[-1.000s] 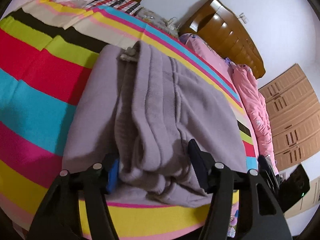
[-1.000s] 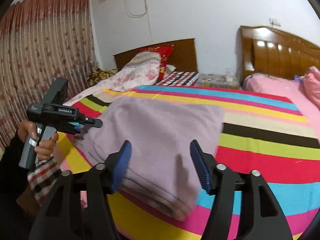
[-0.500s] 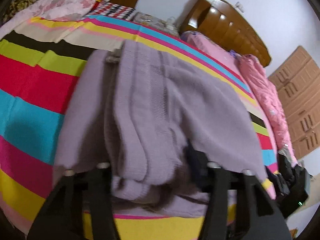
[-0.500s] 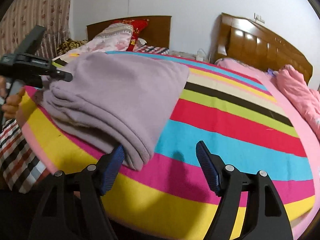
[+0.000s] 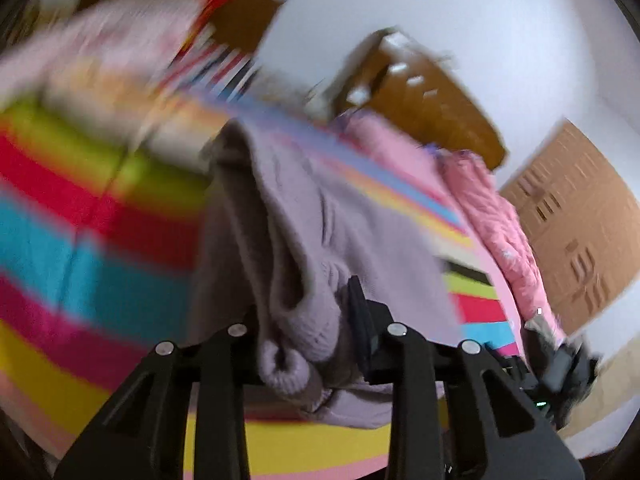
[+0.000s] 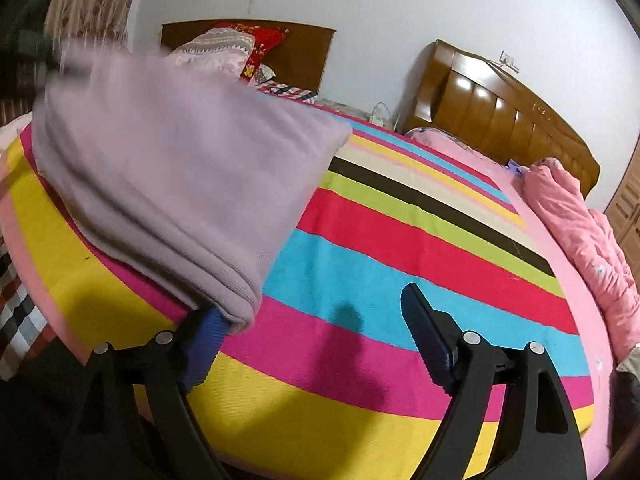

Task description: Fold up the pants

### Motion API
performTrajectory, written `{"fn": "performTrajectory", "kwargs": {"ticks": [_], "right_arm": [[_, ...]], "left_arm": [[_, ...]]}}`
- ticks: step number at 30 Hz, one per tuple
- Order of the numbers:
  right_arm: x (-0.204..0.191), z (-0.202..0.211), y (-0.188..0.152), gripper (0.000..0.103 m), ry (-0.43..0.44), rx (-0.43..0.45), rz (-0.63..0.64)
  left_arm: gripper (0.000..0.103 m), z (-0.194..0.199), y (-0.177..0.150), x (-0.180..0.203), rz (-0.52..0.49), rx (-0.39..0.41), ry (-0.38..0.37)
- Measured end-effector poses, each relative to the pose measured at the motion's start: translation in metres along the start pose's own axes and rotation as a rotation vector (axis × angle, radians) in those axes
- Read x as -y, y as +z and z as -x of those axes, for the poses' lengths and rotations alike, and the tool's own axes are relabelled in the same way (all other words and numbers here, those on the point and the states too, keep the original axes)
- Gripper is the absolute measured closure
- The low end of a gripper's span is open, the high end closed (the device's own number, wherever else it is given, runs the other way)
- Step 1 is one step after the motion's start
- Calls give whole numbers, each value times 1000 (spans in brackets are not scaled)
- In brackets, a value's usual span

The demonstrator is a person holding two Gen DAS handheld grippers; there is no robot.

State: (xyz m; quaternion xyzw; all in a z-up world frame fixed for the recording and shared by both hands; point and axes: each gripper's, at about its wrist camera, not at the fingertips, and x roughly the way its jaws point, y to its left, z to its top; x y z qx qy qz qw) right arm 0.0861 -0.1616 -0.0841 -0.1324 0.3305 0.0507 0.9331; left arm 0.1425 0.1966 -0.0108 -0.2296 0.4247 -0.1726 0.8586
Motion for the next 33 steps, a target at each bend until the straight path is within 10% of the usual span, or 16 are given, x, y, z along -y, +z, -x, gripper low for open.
{"fn": "performTrajectory", "kwargs": {"ticks": [4,10,13,16,23,27,33], "right_arm": [[10,-3,0,19,37,-22,-36],[12,4,2,18,93,-57,-7],[25,26,1,19,275,-52,-34],[40,44,19,18,409,22,-102],[-17,12,90,17,631,74,-30],[-78,-12,77,16,812,-91,158],[-72,-4,66,15,926,-90,187]], "left_arm": [[66,-12,-25,-37,89,34,-106],[55,-4,-23,-19,57,0,-9],[21,24,-22,-4,-1,80,250],[18,52,-21,34,-176,231,481],[11,3,-17,111,-443,197,299],[17,-48,-25,83,-407,13,376],[15,-40,-42,73,-468,20,379]]}}
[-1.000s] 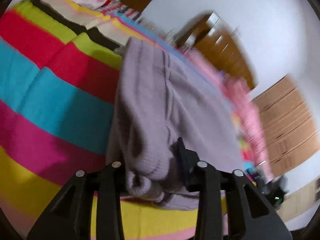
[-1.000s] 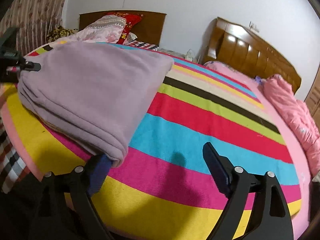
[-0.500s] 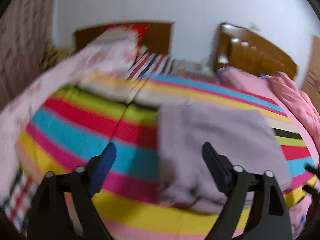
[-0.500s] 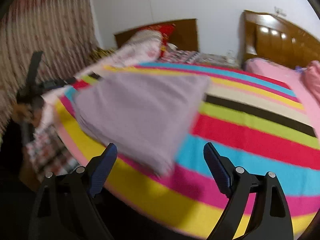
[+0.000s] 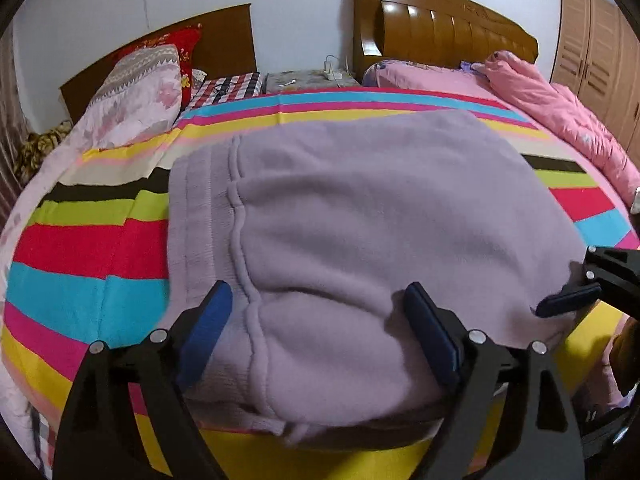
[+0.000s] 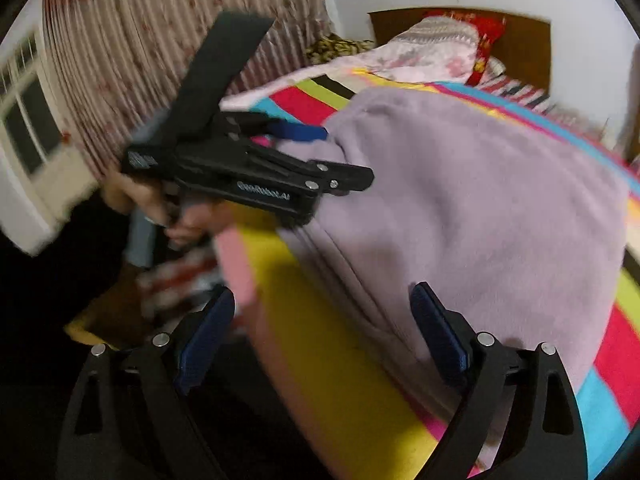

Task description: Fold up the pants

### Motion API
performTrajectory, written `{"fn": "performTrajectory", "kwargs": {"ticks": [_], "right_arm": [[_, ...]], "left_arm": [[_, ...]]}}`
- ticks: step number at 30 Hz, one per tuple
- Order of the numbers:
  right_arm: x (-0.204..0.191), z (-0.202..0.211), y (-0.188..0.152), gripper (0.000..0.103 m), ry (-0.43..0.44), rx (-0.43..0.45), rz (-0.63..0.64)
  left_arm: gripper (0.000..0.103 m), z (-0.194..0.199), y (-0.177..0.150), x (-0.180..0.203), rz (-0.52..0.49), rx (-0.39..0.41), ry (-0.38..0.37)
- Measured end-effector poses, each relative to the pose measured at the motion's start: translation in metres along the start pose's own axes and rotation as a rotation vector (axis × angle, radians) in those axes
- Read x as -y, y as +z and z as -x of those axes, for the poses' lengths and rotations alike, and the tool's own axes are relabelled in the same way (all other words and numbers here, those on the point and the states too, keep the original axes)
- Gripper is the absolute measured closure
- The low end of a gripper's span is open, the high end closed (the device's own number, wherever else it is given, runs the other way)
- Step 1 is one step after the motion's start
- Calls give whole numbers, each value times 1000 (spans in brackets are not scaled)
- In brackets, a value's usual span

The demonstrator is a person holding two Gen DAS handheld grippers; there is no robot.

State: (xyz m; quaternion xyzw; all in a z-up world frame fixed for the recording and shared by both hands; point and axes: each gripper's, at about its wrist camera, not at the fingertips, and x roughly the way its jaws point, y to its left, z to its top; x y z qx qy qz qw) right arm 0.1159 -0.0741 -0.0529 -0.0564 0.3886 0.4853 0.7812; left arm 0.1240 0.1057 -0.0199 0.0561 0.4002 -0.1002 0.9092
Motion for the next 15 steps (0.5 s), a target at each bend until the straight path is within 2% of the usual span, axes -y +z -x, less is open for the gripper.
{"fn": "performTrajectory", "kwargs": {"ticks": [3,6,9,11,13,15], "right_arm": [[7,12,8,15,67,-16,2],[26,33,28,15,-3,22,27],[65,46,48,14,-72,78,-37],[89,44,58,14,-33,106,-108],[104,34,68,14,74,129,-157],[107,17,76,14,99,112,-159]], "left_arm": [[14,-7,-1,-1,-14,26,22],[14,-11,-6,-5,-5,54,21],[14,-10,-11,-2,-11,92,21],[14,-9,-14,-2,-8,106,17],[14,-9,-13,-2,-11,105,14],[14,-8,-14,-3,-13,106,8]]}}
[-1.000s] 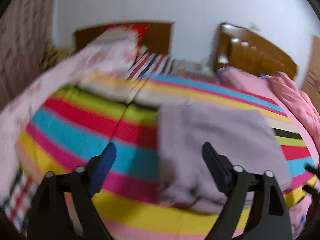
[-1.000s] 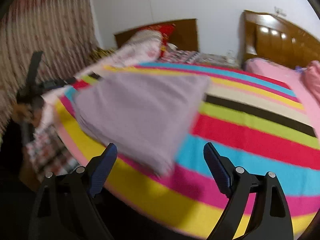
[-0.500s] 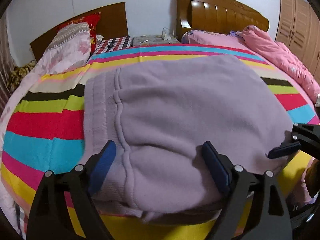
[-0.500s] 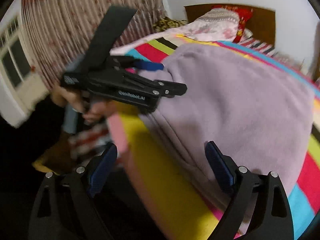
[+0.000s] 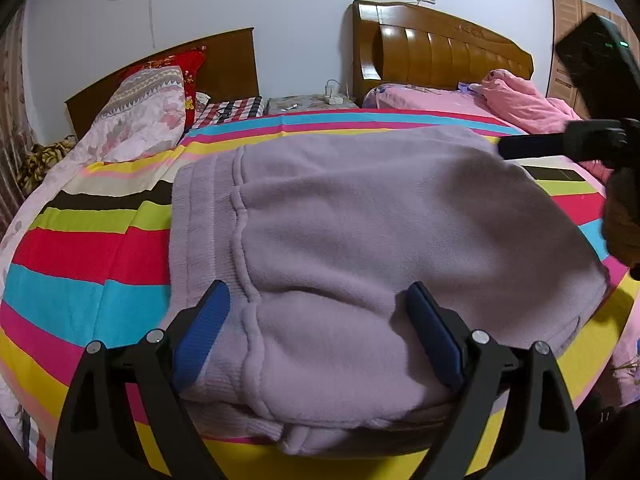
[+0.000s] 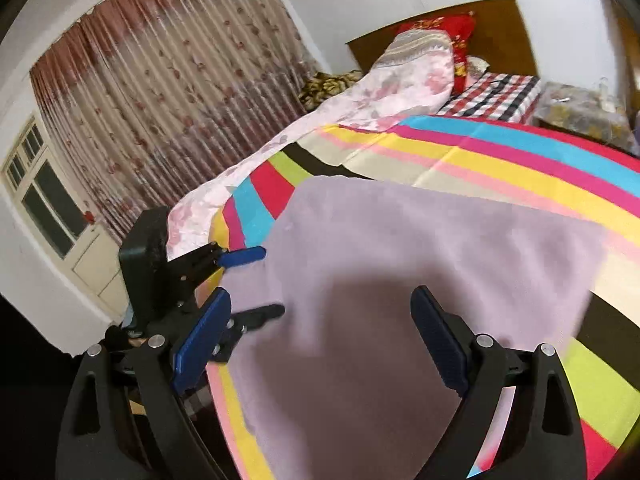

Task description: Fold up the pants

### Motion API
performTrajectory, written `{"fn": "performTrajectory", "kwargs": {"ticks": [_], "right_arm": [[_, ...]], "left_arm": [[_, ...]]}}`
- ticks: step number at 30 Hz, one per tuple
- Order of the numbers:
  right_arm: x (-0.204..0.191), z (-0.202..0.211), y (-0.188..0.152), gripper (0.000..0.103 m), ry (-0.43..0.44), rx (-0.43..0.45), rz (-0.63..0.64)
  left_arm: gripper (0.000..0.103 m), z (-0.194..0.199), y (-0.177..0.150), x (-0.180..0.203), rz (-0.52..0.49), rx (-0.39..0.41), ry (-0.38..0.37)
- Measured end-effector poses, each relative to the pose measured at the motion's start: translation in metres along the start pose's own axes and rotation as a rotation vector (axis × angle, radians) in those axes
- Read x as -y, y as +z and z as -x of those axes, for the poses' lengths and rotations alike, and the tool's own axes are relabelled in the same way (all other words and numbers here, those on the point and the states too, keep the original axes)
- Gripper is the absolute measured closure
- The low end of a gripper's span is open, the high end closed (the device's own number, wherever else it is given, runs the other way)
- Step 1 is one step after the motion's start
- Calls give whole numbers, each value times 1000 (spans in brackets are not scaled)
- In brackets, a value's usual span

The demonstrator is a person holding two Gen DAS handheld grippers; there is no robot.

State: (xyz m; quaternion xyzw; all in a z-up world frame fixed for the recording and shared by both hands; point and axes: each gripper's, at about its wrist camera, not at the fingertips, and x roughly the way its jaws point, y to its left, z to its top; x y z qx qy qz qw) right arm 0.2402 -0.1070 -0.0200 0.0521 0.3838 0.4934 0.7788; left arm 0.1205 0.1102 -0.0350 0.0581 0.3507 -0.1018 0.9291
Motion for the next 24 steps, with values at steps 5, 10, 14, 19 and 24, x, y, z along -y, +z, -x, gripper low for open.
{"fn": "performTrajectory", "kwargs": {"ticks": [5,10,14,19,24], "right_arm": [[-14,-37,-10,12,33,-211,86],[-9,-9,0,13,53,-151,74],[14,-21,7,12,39,-173,-29],[2,-29,4,7,38,-184,27],[28,2,30,7,-74,49,-92]], "left_arm": [[14,-1,-1,-4,1,6,-12],[14,0,-2,-6,2,13,-15],[14,0,-3,-7,2,16,-14],[14,0,-3,-7,1,22,-14],[14,0,-5,-6,-1,26,-12]]}}
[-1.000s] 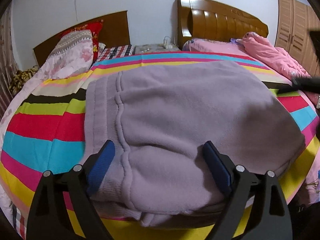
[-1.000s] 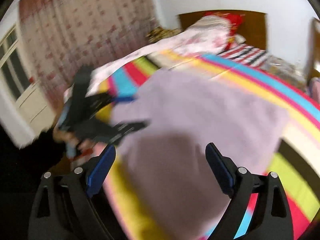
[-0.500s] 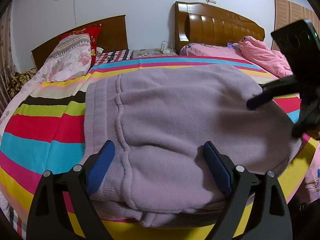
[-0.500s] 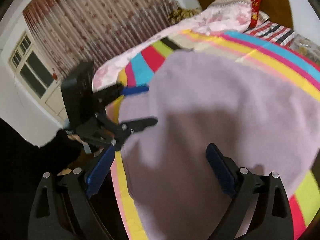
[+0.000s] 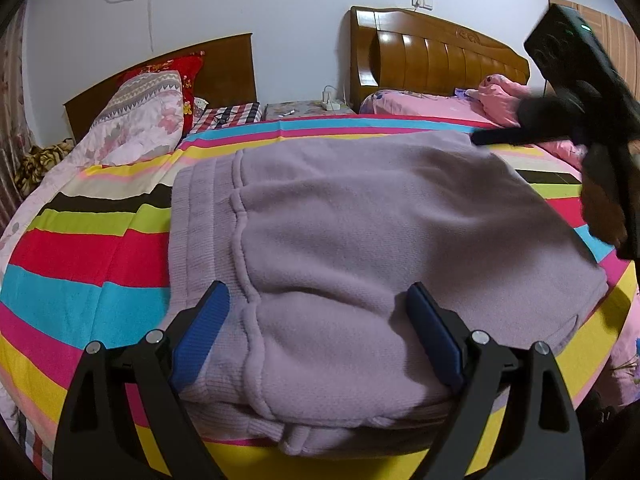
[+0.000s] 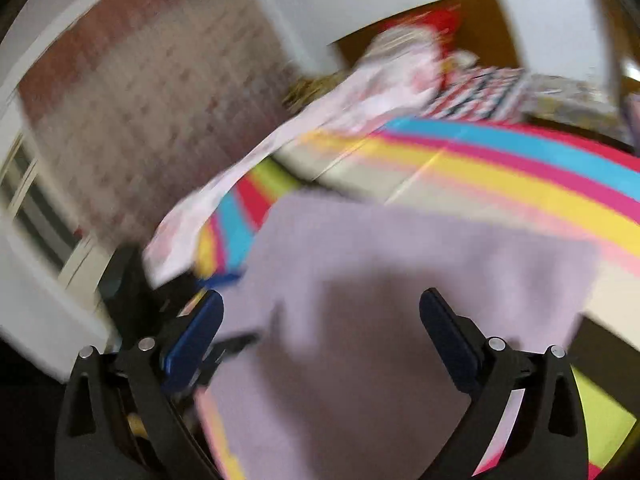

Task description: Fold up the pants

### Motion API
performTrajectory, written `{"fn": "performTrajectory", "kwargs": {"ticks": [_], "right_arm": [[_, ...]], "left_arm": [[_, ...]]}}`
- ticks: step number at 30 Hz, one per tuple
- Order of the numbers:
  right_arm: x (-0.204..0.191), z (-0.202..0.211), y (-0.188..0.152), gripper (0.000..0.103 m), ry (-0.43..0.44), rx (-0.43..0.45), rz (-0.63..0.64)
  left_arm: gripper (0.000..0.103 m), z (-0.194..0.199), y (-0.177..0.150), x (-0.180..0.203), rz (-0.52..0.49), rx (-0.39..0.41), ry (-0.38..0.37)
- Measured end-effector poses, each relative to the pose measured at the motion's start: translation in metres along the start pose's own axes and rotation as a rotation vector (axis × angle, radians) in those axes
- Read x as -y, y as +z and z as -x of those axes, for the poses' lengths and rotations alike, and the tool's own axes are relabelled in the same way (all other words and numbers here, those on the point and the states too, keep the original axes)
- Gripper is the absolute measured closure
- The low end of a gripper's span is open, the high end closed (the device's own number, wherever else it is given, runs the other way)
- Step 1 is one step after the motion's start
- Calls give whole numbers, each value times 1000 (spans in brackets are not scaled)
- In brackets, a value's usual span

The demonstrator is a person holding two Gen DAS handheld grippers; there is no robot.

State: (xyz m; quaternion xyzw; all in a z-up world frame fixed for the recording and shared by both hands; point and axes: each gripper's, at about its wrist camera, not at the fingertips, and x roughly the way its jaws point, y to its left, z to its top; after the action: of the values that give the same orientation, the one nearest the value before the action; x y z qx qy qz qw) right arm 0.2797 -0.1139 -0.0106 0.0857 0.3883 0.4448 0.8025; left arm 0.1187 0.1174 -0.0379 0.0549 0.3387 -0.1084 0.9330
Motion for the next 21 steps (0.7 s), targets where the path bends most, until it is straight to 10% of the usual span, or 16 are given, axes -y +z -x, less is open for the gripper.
{"fn": "performTrajectory", "kwargs": {"ticks": [5,15,21], "right_arm": [[39,-11,3,7,-194,-12,-153],[-52,23,-66,7,-285,29,17],[-78,-9,-121,6,-634,-27,194]], "left_arm": [[14,1,-1,0,0,5,1],[13,1,-2,1,-3,11,5],[13,2,-2,4,-11,15,22]]}}
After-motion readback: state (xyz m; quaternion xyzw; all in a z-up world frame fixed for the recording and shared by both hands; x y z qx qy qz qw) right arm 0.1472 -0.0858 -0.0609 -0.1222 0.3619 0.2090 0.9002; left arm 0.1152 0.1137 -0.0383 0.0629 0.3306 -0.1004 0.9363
